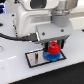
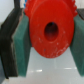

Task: Insert the blue gear onto the right peg, followed by the red gear

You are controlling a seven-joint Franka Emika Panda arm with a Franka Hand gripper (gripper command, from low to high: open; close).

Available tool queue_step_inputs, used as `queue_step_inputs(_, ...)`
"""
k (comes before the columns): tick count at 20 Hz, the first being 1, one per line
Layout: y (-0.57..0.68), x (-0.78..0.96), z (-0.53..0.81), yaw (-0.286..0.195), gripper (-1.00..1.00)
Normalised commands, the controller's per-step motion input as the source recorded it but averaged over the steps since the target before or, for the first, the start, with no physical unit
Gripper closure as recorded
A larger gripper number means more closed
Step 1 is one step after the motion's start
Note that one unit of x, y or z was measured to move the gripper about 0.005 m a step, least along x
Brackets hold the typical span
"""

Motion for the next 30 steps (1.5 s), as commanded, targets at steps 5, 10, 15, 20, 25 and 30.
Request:
queue_step_inputs(5,0.00,0.08,0.35,0.000,1.00)
queue_step_inputs(10,0.00,0.01,0.14,0.000,1.00)
queue_step_inputs(15,-0.05,0.12,-0.03,0.000,1.00)
queue_step_inputs(20,-0.02,0.29,-0.08,0.000,1.00)
queue_step_inputs(25,-0.03,0.21,-0.21,0.000,1.00)
queue_step_inputs(30,0.02,0.23,0.27,0.000,1.00)
